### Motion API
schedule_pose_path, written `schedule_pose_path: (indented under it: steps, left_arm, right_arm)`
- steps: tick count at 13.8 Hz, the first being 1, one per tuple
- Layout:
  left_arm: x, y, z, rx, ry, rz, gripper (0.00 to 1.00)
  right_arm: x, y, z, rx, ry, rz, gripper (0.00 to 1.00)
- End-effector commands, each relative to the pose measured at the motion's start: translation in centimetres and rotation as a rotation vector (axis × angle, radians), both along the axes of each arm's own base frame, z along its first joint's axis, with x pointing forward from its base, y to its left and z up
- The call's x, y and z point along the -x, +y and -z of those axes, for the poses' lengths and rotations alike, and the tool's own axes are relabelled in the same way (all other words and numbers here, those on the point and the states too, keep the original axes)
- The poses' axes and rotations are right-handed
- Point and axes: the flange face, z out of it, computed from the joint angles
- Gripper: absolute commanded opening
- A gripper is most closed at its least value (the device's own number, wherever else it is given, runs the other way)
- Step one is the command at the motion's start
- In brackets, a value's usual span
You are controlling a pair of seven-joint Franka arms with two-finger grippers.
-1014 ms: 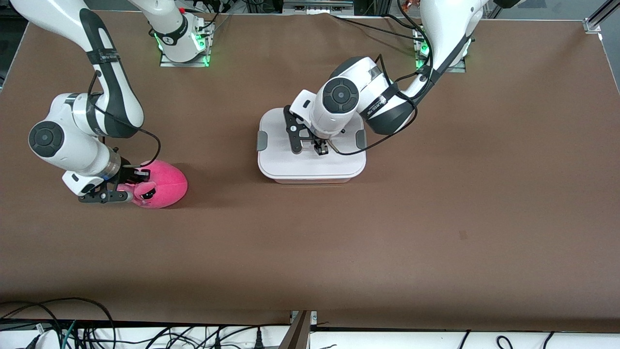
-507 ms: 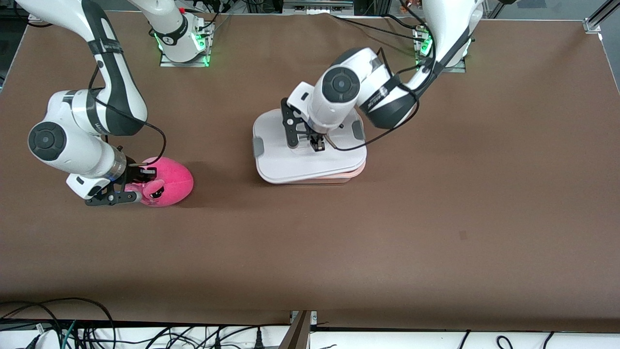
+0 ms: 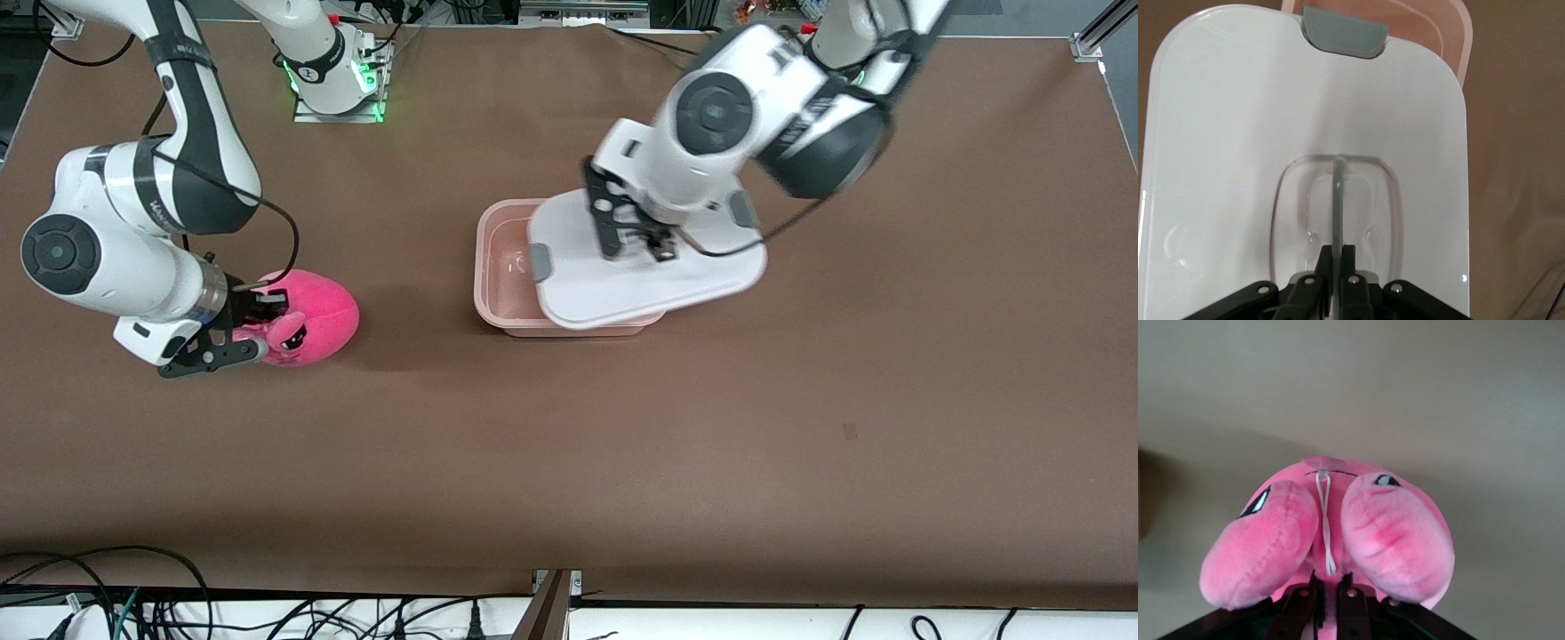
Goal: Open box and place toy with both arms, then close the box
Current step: 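Move the lid aside with the left gripper while the right gripper lifts the toy, then carry the pink toy into the open box with the right gripper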
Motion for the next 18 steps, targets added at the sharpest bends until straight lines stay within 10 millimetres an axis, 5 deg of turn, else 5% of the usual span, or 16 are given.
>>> schedule_pose_path:
  steps: [1, 4, 9, 14, 18]
  left_arm:
    - [-4.2, 7.9, 0.3, 0.030, 0.045, 0.066, 0.00]
    - [-6.9, 14.7, 1.9, 0.081, 0.057, 0.195, 0.00]
    - [-7.7, 19.0, 2.2, 0.093, 0.090, 0.228, 0.00]
    - [-8.3, 22.0, 2.0, 0.107, 0.092, 0.242, 0.00]
    - [-8.6, 22.7, 2.7, 0.093, 0.093, 0.270, 0.00]
  right_arm:
    - [1.0, 4.8, -2.4, -0.025, 0.009, -0.090, 0.00]
    - [2.2, 11.3, -5.1, -0.069, -0.035, -0.204, 0.00]
    - [7.0, 22.4, -7.1, -0.067, -0.073, -0.430, 0.00]
    - [10.2, 25.8, -7.1, 0.015, -0.008, -0.779, 0.00]
    - [12.0, 29.8, -4.3, 0.060, 0.003, -0.861, 0.00]
